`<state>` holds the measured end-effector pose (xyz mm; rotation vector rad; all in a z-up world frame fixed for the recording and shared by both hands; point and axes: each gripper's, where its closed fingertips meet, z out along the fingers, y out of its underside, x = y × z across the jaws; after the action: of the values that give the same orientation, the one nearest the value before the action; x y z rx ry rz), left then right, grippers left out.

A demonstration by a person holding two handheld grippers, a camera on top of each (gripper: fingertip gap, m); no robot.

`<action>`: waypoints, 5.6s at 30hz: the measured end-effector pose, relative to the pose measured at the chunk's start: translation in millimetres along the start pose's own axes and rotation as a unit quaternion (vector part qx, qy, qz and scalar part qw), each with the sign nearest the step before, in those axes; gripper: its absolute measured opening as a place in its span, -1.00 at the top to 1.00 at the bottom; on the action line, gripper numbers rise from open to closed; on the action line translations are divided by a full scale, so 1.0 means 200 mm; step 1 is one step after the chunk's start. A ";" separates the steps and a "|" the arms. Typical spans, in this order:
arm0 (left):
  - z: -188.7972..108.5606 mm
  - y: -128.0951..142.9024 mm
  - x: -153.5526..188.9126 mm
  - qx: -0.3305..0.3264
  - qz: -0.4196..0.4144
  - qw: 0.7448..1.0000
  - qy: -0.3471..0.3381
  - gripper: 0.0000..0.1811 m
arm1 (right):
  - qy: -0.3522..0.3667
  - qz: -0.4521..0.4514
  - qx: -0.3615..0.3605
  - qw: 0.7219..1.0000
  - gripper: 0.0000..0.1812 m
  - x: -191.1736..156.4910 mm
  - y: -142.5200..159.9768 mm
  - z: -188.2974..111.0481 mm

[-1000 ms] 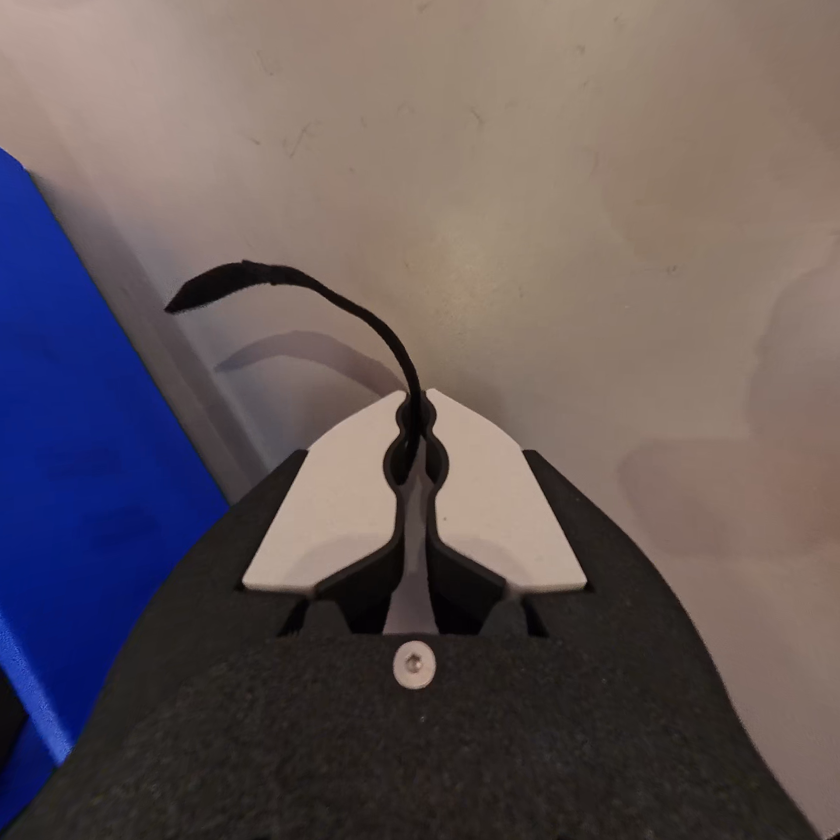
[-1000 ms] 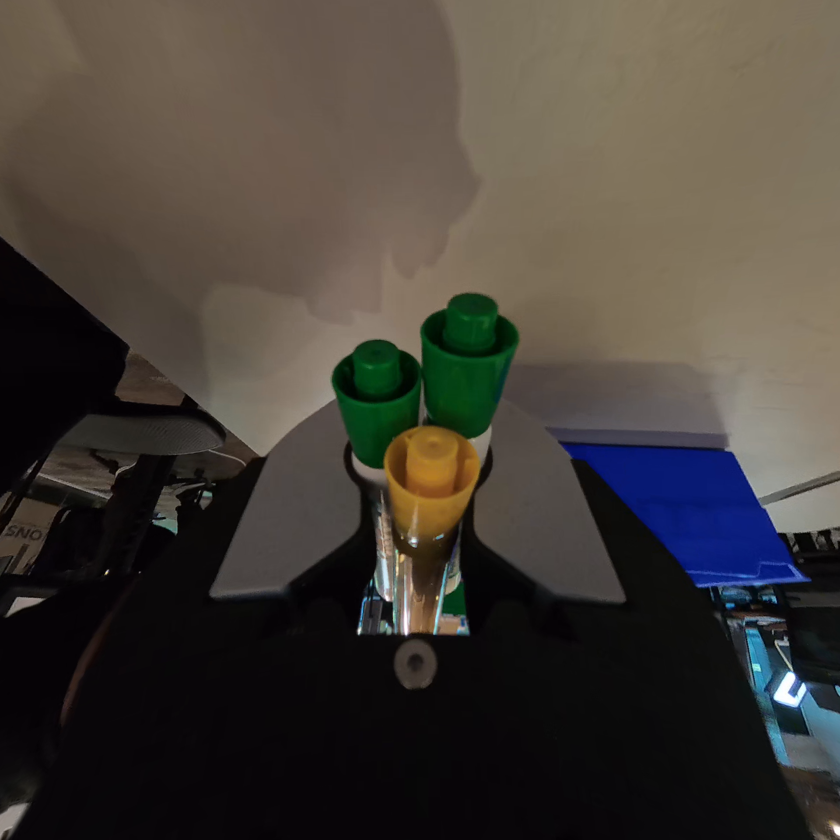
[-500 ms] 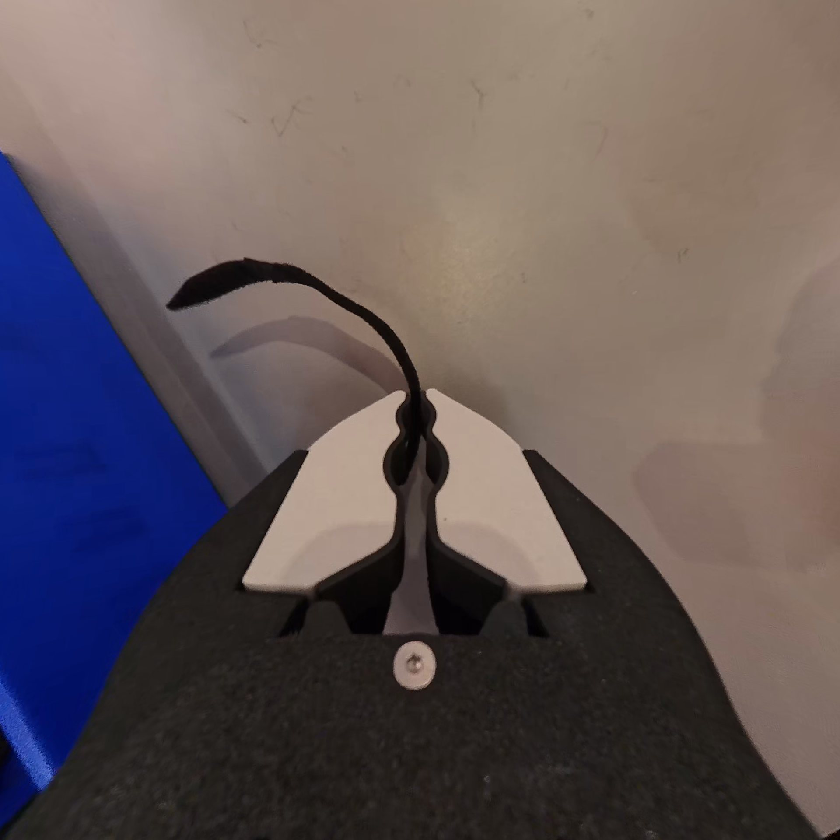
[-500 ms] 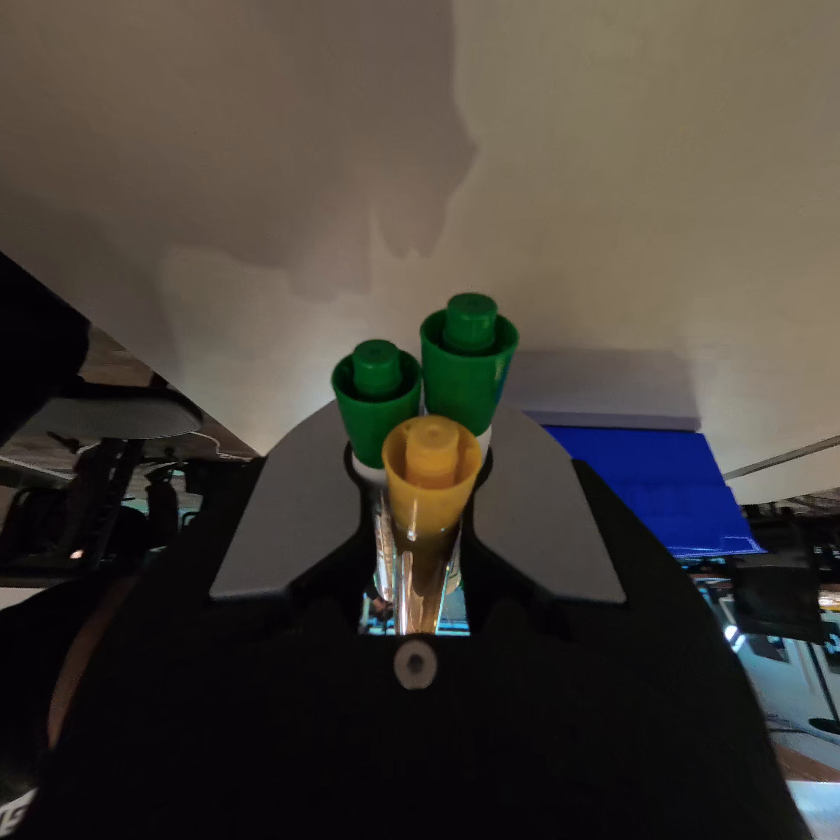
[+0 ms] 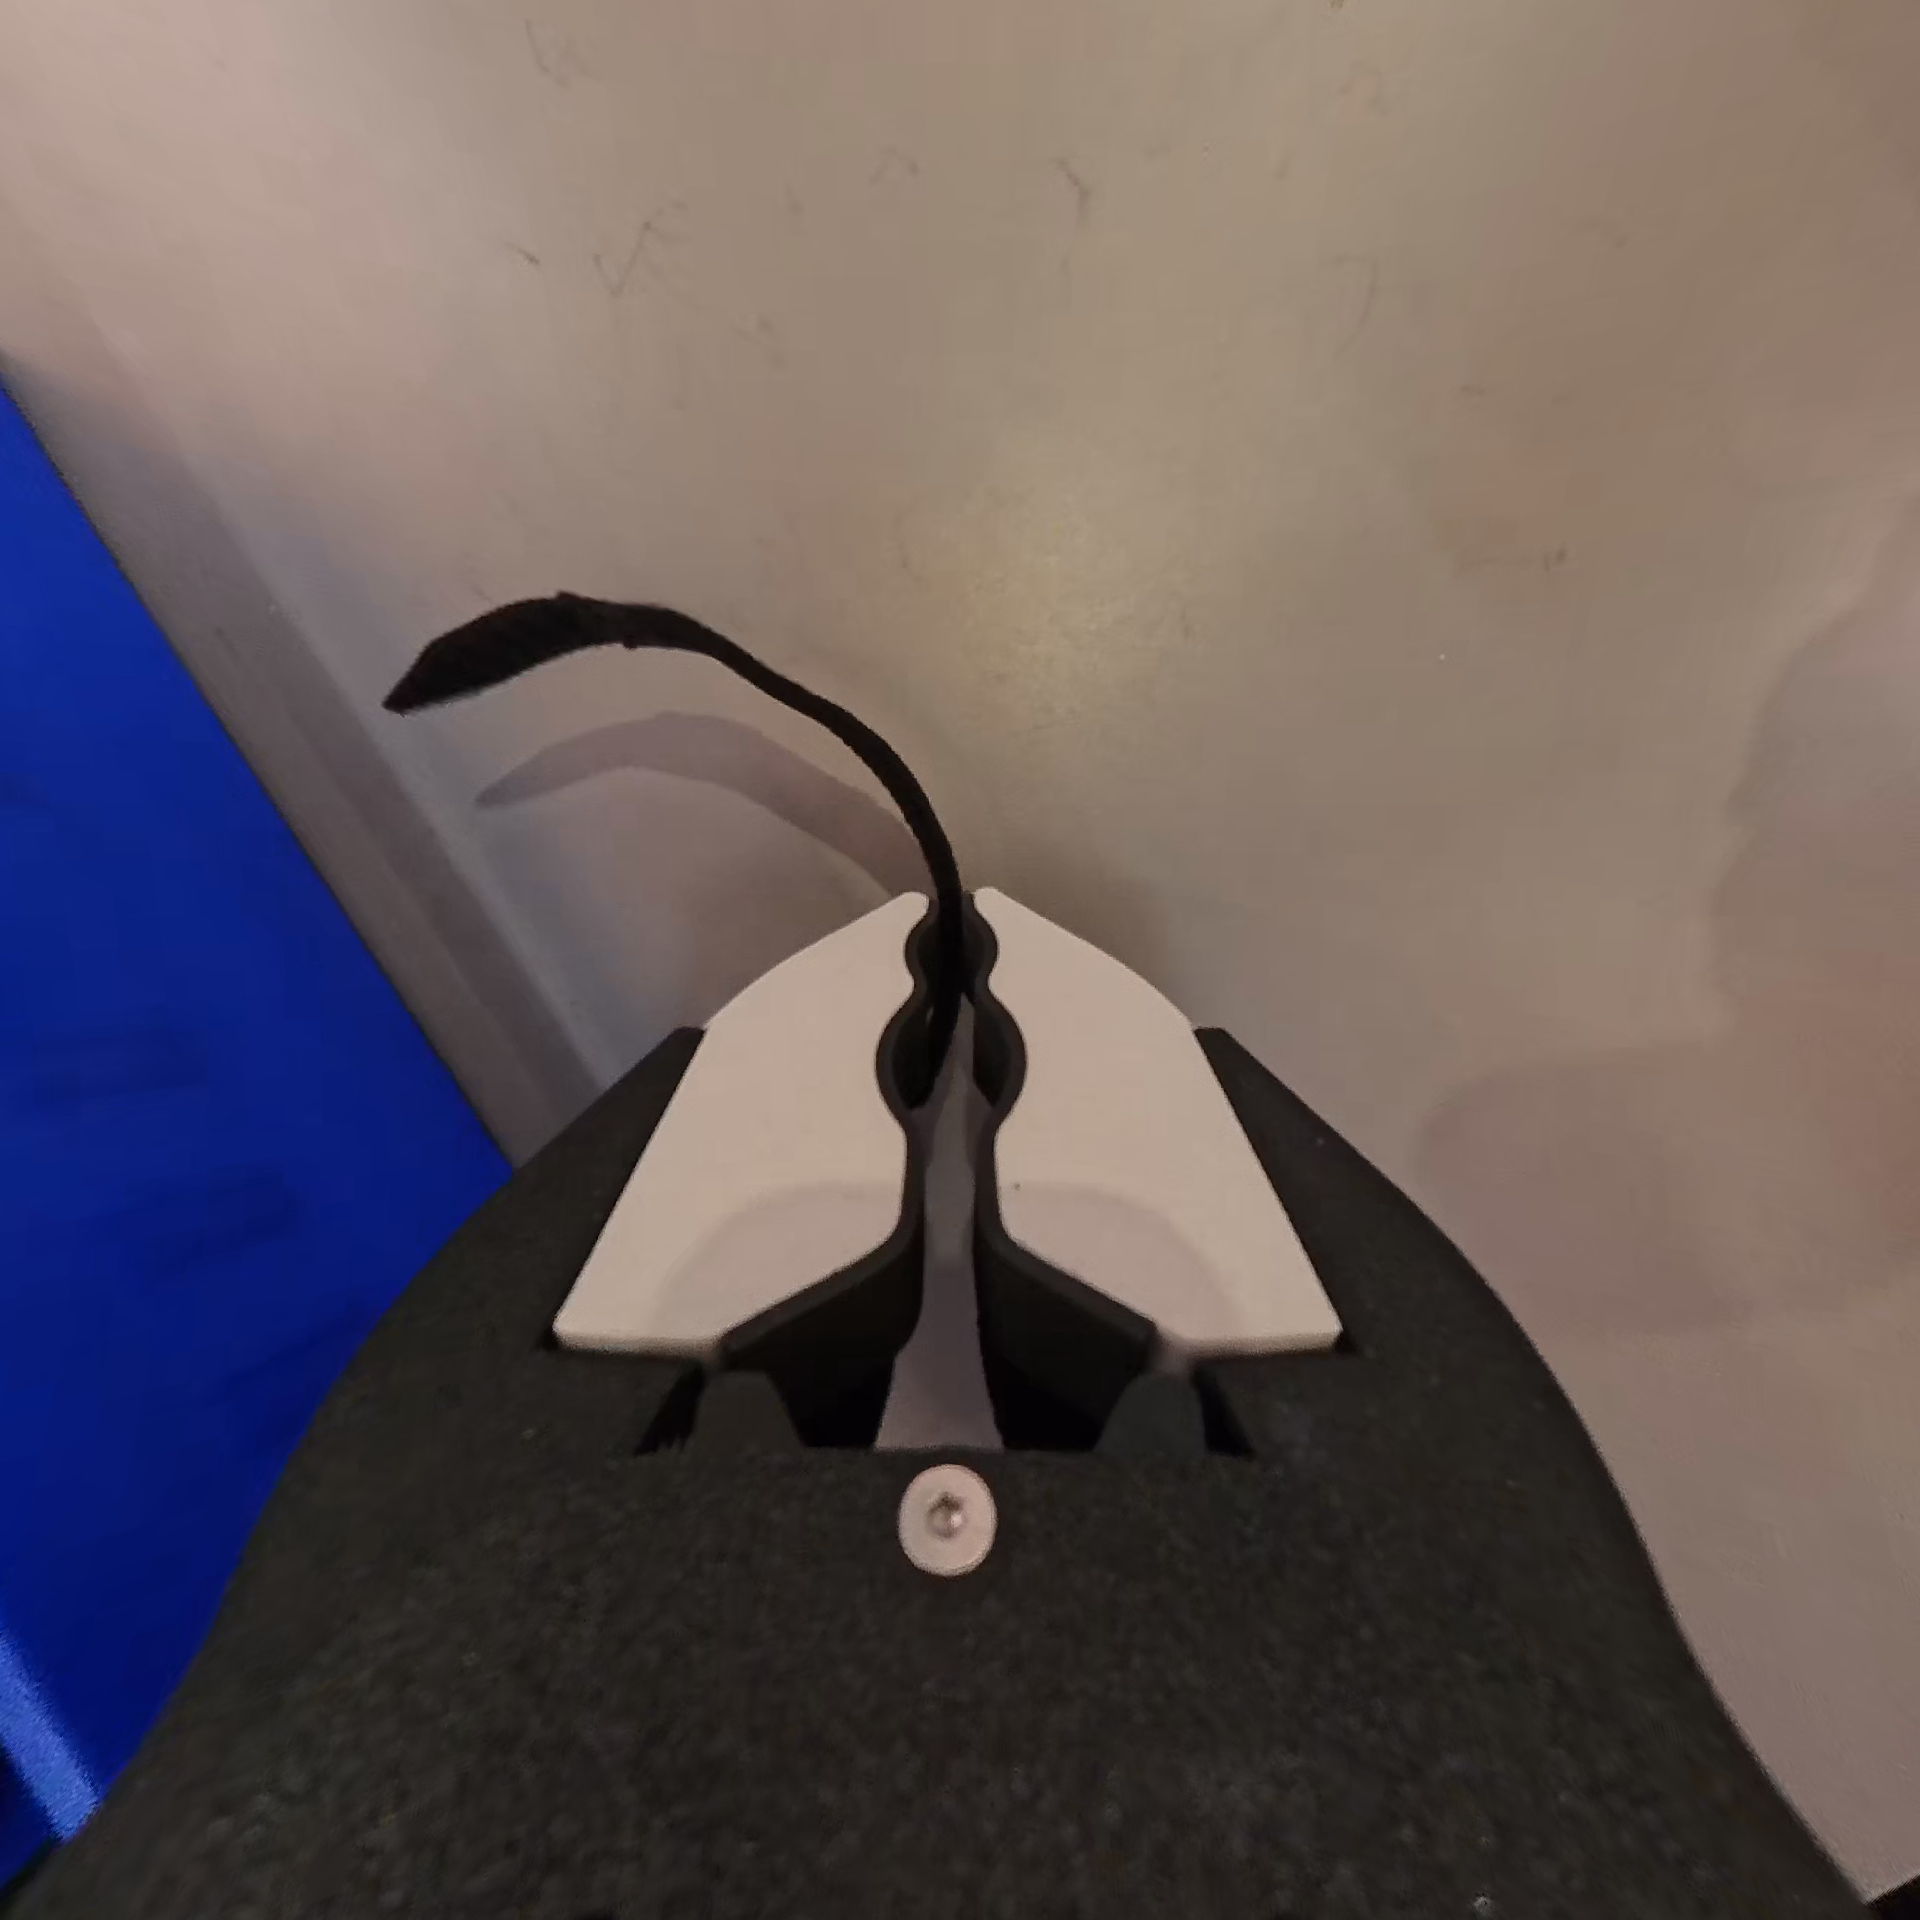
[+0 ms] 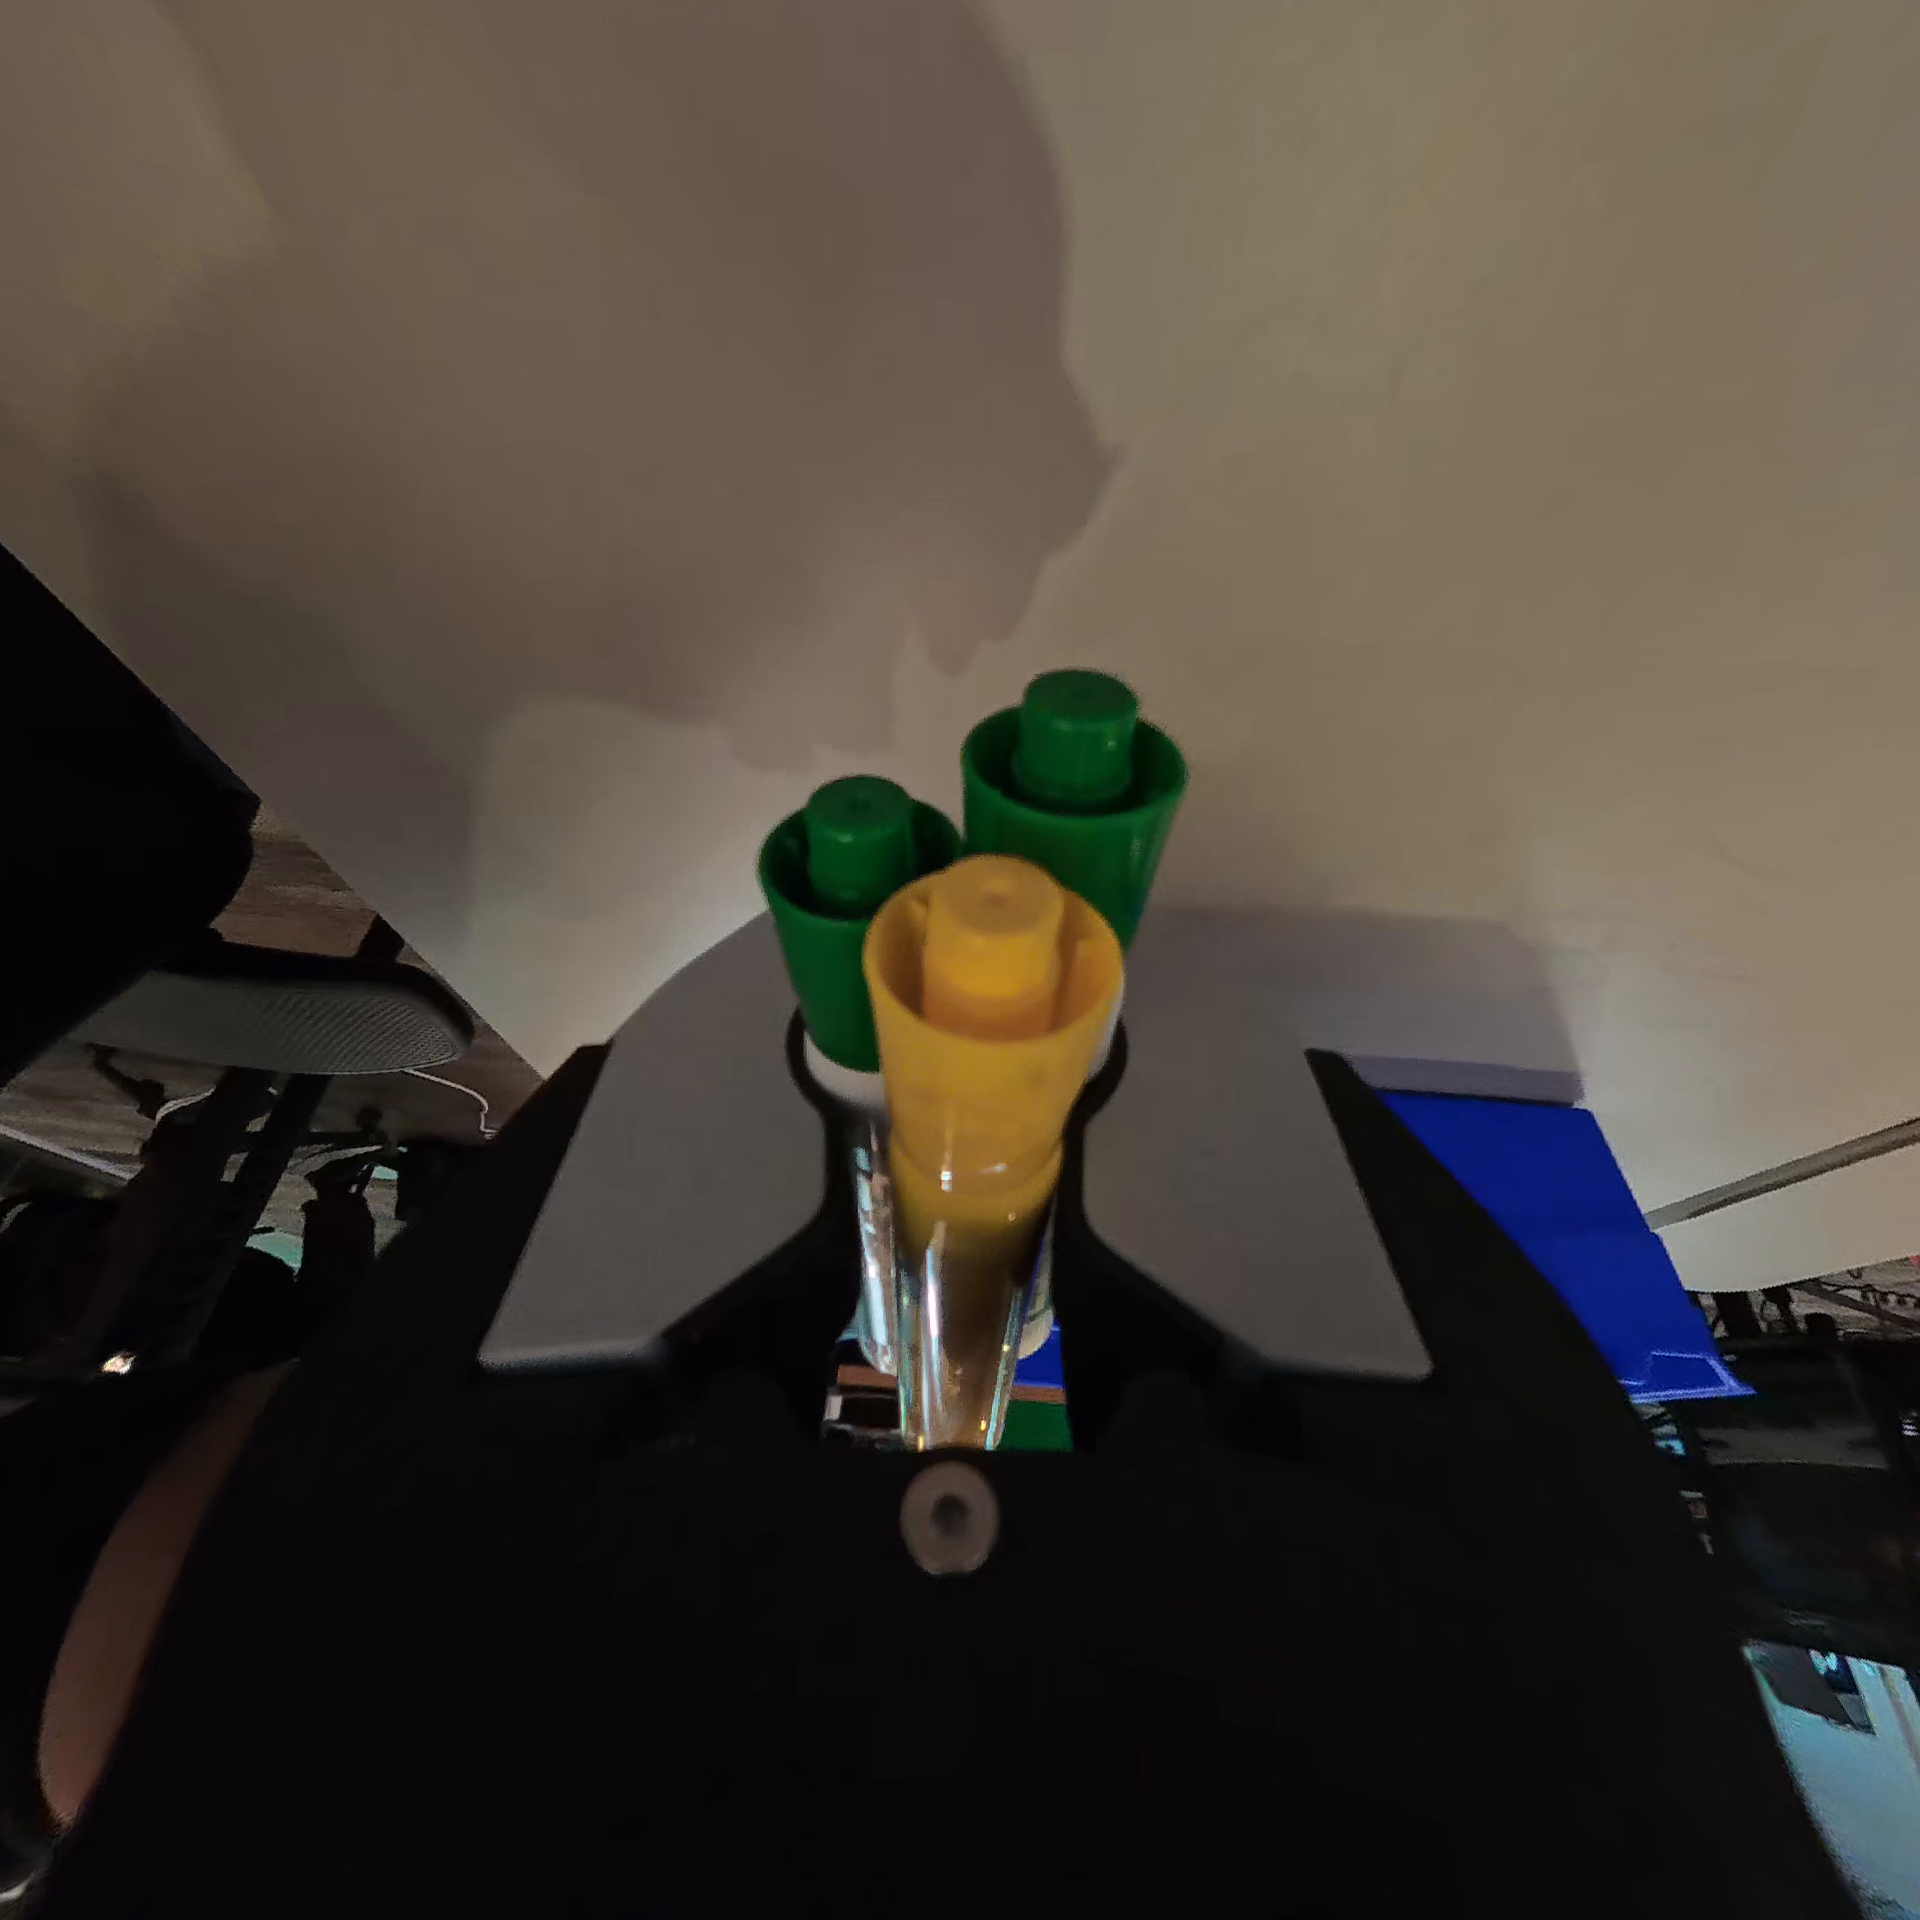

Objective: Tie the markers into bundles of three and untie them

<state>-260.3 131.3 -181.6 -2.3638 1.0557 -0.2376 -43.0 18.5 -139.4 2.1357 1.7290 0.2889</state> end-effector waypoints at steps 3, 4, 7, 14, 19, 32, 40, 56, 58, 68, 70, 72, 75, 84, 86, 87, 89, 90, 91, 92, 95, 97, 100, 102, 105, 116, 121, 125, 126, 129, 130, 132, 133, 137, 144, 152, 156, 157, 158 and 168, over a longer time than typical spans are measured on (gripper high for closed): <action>0.00 -0.01 0.00 0.002 0.000 1.000 0.000 0.98 | 0.000 -0.004 -0.011 1.000 0.54 -0.01 0.01 0.01; -0.01 -0.01 0.00 0.004 0.001 1.000 0.001 0.99 | 0.000 -0.008 -0.005 1.000 0.54 -0.01 0.01 0.00; -0.01 -0.02 0.00 0.011 -0.002 1.000 0.003 0.99 | -0.005 -0.015 0.024 1.000 0.55 -0.02 -0.02 -0.03; -0.03 -0.05 0.02 0.043 -0.024 0.998 0.041 0.98 | -0.010 -0.011 0.069 0.998 0.58 0.01 -0.05 -0.07; -0.05 -0.09 0.06 0.069 -0.017 0.995 0.062 0.98 | -0.010 0.001 0.086 0.996 0.55 0.05 -0.07 -0.07; -0.03 -0.10 0.11 0.070 -0.007 0.994 0.080 0.98 | -0.040 0.018 0.007 0.999 0.55 0.05 -0.04 -0.07; -0.04 -0.09 0.08 0.070 -0.014 0.994 0.080 0.98 | -0.052 -0.006 0.050 0.997 0.54 0.02 -0.11 -0.09; -0.07 -0.12 0.16 0.089 -0.012 0.989 0.119 0.98 | 0.032 -0.020 0.125 0.991 0.54 0.18 -0.22 -0.09; -0.08 -0.14 0.19 0.102 -0.017 0.984 0.143 0.98 | 0.034 -0.013 0.140 0.989 0.54 0.19 -0.23 -0.11; -0.13 -0.19 0.28 0.144 -0.014 0.967 0.211 0.98 | 0.013 0.034 0.197 0.980 0.54 0.23 -0.29 -0.10; -0.10 -0.18 0.27 0.132 -0.008 0.971 0.198 0.98 | 0.013 0.037 0.201 0.979 0.54 0.23 -0.29 -0.09; -0.08 -0.16 0.29 0.121 -0.007 0.972 0.200 0.98 | 0.007 0.039 0.196 0.980 0.54 0.22 -0.29 -0.07; -0.08 -0.17 0.33 0.121 -0.006 0.968 0.218 0.98 | -0.003 0.036 0.190 0.981 0.54 0.21 -0.28 -0.07; -0.08 -0.16 0.34 0.116 -0.053 0.953 0.276 0.98 | -0.002 0.030 0.165 0.986 0.54 0.20 -0.25 -0.06; -0.11 -0.17 0.36 0.127 -0.054 0.948 0.287 0.98 | 0.002 0.030 0.165 0.986 0.54 0.21 -0.25 -0.06; -0.12 -0.18 0.37 0.134 -0.052 0.944 0.297 0.98 | -0.001 0.031 0.167 0.985 0.54 0.20 -0.25 -0.06; -0.17 -0.21 0.40 0.155 -0.048 0.935 0.316 0.98 | -0.004 0.034 0.170 0.985 0.54 0.21 -0.24 -0.06; -0.19 -0.23 0.41 0.166 -0.045 0.930 0.325 0.98 | -0.005 0.037 0.169 0.985 0.54 0.21 -0.23 -0.06; -0.21 -0.24 0.42 0.175 -0.041 0.926 0.331 0.98 | -0.007 0.040 0.167 0.985 0.54 0.21 -0.22 -0.06; -0.22 -0.25 0.43 0.185 -0.036 0.924 0.333 0.98 | -0.006 0.041 0.164 0.986 0.54 0.21 -0.22 -0.05; -0.27 -0.28 0.45 0.213 -0.024 0.914 0.344 0.98 | -0.008 0.044 0.165 0.985 0.54 0.21 -0.20 -0.05; -0.30 -0.29 0.46 0.220 -0.021 0.911 0.349 0.98 | -0.004 0.044 0.168 0.985 0.54 0.21 -0.20 -0.05; -0.27 -0.27 0.45 0.211 -0.017 0.922 0.324 0.98 | -0.001 0.042 0.173 0.984 0.54 0.21 -0.20 -0.05; -0.25 -0.26 0.45 0.201 -0.012 0.932 0.302 0.98 | 0.000 0.037 0.175 0.984 0.54 0.21 -0.19 -0.05; -0.21 -0.23 0.45 0.180 -0.003 0.946 0.269 0.98 | -0.018 0.034 0.165 0.986 0.53 0.20 -0.17 -0.04; -0.15 -0.17 0.47 0.162 0.002 0.956 0.246 0.98 | -0.061 0.118 0.225 0.965 0.54 0.34 -0.26 -0.21; -0.18 -0.18 0.46 0.167 -0.006 0.955 0.246 0.98 | -0.066 0.167 0.215 0.960 0.54 0.37 -0.22 -0.26; -0.17 -0.19 0.48 0.165 0.008 0.957 0.238 0.98 | -0.084 0.180 0.229 0.953 0.54 0.34 -0.23 -0.32; -0.17 -0.19 0.49 0.163 0.013 0.958 0.237 0.99 | -0.083 0.181 0.231 0.952 0.54 0.34 -0.23 -0.33; -0.16 -0.18 0.52 0.158 0.021 0.958 0.236 0.98 | -0.095 0.186 0.246 0.947 0.54 0.32 -0.25 -0.35; -0.16 -0.18 0.53 0.158 0.022 0.958 0.237 0.99 | -0.092 0.188 0.242 0.947 0.54 0.32 -0.25 -0.35; -0.15 -0.17 0.53 0.155 0.023 0.959 0.238 0.98 | -0.080 0.195 0.236 0.949 0.54 0.34 -0.25 -0.34; -0.15 -0.17 0.53 0.157 0.021 0.958 0.238 0.98 | -0.082 0.195 0.233 0.949 0.54 0.33 -0.25 -0.33; -0.16 -0.18 0.52 0.159 0.014 0.956 0.246 0.98 | -0.076 0.189 0.225 0.953 0.54 0.33 -0.27 -0.32; -0.15 -0.18 0.51 0.163 0.002 0.952 0.259 0.98 | -0.078 0.160 0.220 0.959 0.54 0.31 -0.30 -0.29; -0.16 -0.19 0.52 0.166 -0.011 0.946 0.280 0.98 | -0.042 0.115 0.213 0.969 0.54 0.37 -0.30 -0.24; -0.15 -0.20 0.52 0.166 -0.013 0.944 0.285 0.98 | -0.023 0.084 0.219 0.972 0.54 0.35 -0.30 -0.18; -0.15 -0.20 0.53 0.166 -0.014 0.943 0.287 0.98 | -0.020 0.075 0.225 0.971 0.54 0.35 -0.30 -0.17; -0.15 -0.20 0.53 0.164 -0.013 0.943 0.289 0.98 | -0.025 0.068 0.230 0.970 0.54 0.34 -0.30 -0.17; -0.11 -0.18 0.54 0.144 -0.016 0.945 0.293 0.98 | -0.041 0.063 0.174 0.982 0.55 0.32 -0.24 -0.04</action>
<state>-172.4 63.2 -150.1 -2.0818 1.1387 -1.0830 -75.3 89.9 -157.0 2.4690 1.7008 -0.0760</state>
